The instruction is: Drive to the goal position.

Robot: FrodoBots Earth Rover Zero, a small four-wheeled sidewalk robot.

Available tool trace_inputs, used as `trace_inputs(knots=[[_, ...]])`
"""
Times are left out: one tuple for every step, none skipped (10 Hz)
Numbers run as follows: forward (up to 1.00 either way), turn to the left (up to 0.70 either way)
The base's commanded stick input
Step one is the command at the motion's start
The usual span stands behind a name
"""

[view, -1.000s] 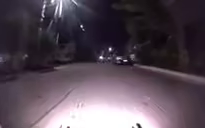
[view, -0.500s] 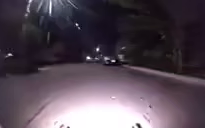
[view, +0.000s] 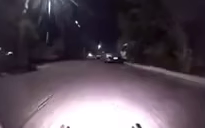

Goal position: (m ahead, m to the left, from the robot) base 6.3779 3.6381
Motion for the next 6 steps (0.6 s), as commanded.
trace_inputs(knots=[[0.85,0.0],[0.85,0.0],[0.85,0.0],[0.85,0.0],[0.85,0.0],[0.85,0.0]])
